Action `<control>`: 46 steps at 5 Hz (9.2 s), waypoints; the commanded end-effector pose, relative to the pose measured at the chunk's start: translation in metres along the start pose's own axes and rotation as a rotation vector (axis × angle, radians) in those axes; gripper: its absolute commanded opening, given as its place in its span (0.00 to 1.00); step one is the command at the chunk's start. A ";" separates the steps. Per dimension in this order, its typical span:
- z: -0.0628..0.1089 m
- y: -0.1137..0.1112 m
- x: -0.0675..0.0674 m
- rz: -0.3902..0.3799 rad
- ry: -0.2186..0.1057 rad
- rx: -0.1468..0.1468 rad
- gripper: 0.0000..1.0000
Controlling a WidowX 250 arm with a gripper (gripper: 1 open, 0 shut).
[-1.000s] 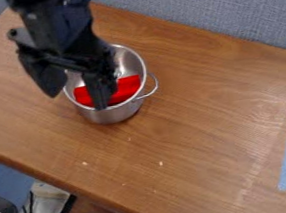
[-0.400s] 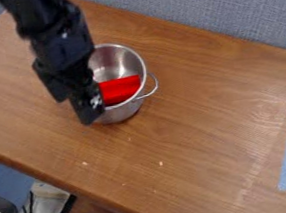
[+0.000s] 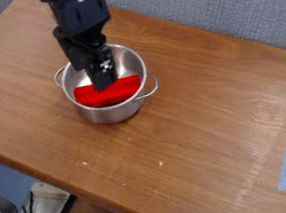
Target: Put the red object in the metal pot
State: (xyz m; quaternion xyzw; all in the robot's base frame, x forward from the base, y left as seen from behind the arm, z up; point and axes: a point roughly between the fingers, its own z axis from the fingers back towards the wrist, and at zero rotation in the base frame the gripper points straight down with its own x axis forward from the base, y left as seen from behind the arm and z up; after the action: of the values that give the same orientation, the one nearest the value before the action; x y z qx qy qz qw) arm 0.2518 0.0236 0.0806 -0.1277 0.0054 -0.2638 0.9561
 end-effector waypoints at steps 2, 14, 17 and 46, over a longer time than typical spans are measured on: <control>-0.012 0.030 0.012 -0.198 -0.004 0.022 1.00; -0.011 0.029 0.089 0.165 0.052 0.235 0.00; -0.023 0.073 0.088 0.347 0.033 0.261 1.00; 0.075 0.074 0.074 0.164 -0.083 0.218 1.00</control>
State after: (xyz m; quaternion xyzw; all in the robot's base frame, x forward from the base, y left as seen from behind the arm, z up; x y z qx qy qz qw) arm 0.3507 0.0623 0.1184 -0.0449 -0.0196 -0.1779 0.9828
